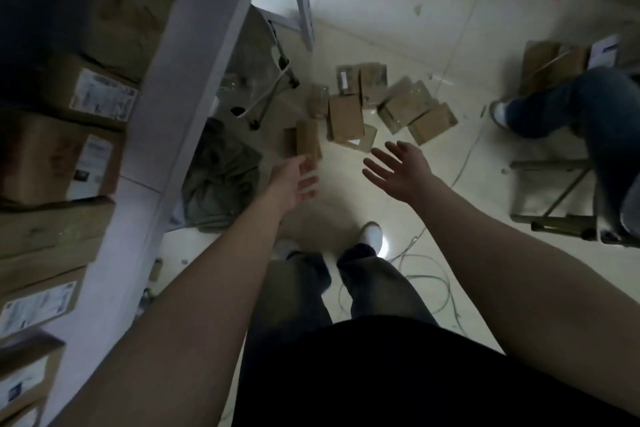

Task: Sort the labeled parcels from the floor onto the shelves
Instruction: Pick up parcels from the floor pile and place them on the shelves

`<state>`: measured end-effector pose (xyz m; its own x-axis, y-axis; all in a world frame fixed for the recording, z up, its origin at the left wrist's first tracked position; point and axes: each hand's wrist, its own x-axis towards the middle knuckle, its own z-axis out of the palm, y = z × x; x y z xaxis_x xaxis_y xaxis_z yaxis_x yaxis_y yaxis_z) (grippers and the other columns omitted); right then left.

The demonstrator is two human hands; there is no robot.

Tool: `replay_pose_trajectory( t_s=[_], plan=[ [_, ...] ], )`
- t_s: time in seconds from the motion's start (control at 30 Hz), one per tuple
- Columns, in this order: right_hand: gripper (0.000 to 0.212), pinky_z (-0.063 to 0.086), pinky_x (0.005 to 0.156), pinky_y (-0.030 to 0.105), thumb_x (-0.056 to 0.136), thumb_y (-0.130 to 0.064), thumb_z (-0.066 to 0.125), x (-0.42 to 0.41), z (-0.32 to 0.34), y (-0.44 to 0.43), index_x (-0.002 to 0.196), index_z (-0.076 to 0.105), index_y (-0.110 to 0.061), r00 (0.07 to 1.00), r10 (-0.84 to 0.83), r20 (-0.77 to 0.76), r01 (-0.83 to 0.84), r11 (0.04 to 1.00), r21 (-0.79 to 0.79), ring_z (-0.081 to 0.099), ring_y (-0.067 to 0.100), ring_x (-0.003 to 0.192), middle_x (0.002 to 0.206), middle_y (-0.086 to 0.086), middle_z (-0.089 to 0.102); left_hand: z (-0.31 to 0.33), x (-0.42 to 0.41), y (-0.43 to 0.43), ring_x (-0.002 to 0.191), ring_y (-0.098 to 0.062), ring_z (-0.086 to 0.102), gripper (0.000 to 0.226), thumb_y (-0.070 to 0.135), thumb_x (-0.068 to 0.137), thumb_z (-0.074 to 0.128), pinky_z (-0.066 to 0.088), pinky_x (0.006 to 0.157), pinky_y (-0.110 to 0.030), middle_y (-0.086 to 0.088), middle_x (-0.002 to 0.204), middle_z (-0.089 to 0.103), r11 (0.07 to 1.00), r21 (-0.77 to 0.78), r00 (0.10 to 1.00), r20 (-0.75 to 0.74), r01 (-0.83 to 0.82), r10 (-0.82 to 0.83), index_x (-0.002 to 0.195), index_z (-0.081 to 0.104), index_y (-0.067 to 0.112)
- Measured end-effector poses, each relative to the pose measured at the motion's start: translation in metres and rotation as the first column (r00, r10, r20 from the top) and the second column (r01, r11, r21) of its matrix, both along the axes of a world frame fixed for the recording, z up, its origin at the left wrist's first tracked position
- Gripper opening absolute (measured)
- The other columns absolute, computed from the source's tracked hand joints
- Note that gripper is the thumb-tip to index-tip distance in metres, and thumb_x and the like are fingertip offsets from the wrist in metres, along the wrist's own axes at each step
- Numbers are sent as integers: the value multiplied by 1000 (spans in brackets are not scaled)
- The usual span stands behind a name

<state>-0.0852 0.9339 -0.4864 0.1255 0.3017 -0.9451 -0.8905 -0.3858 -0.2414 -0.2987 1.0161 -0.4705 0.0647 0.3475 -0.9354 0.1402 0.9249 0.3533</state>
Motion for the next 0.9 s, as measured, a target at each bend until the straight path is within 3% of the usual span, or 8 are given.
replay_pose_trajectory(
  t_s=[0.1, 0.3, 0.43, 0.6, 0.67, 0.73, 0.83, 0.9],
  plan=[
    [28, 57, 91, 55, 108, -31, 46, 12, -30, 18, 125, 60, -14, 999, -15, -33, 13, 999, -49, 68, 41, 113, 128, 13, 68, -31, 10, 33, 90, -24, 64, 14, 30, 101, 57, 53, 75, -39, 0, 100, 70, 997, -60, 996, -61, 56, -59, 99, 69, 24],
    [26, 58, 90, 52, 108, -31, 45, 11, -117, 71, 121, 61, -14, 998, -2, -62, -9, 985, -173, 68, 39, 109, 127, 13, 68, -120, 9, 114, 85, -24, 60, 15, 24, 103, 55, 50, 74, -39, -3, 92, 67, 967, -149, 961, -158, 206, -229, 111, 66, 18],
    [21, 56, 88, 48, 106, -30, 47, 9, -204, 127, 109, 63, -17, 996, 70, -57, -82, 968, -238, 65, 36, 100, 124, 12, 69, -209, 17, 175, 71, -20, 59, 15, 18, 104, 50, 49, 62, -34, -4, 89, 65, 946, -140, 919, -235, 292, -318, 110, 63, 18],
    [21, 56, 79, 41, 104, -30, 53, -1, -327, 189, 115, 66, -18, 967, 237, -88, -252, 937, -244, 66, 31, 97, 122, 8, 71, -343, 32, 228, 68, -19, 55, 19, 11, 99, 51, 48, 56, -31, -3, 81, 61, 926, -164, 875, -307, 339, -375, 92, 62, 25],
    [26, 55, 81, 40, 104, -30, 53, -6, -376, 210, 121, 66, -17, 941, 327, -84, -337, 910, -242, 65, 30, 95, 120, 5, 71, -399, 35, 242, 74, -21, 56, 17, 12, 96, 52, 50, 61, -33, -4, 82, 60, 906, -178, 843, -334, 384, -422, 88, 60, 25],
    [26, 51, 81, 40, 103, -31, 53, -11, -422, 227, 120, 67, -17, 909, 410, -74, -415, 875, -250, 62, 28, 92, 119, 5, 70, -452, 33, 251, 94, -26, 59, 12, 18, 98, 55, 54, 74, -40, -7, 100, 61, 901, -197, 831, -348, 387, -433, 104, 61, 26],
    [19, 50, 84, 41, 106, -31, 48, -20, -479, 240, 97, 64, -25, 867, 494, -57, -492, 836, -243, 65, 27, 93, 128, 9, 67, -519, 27, 253, 113, -32, 60, 25, 31, 101, 52, 53, 95, -50, -10, 120, 64, 897, -242, 840, -325, 371, -435, 122, 62, 21],
    [24, 49, 94, 44, 109, -35, 42, -26, -506, 246, 91, 57, -30, 833, 549, -73, -550, 804, -228, 62, 21, 91, 126, 7, 66, -546, 27, 250, 120, -34, 59, 41, 46, 104, 46, 52, 101, -57, -7, 134, 61, 908, -265, 869, -295, 325, -397, 138, 55, 26]
  ],
)
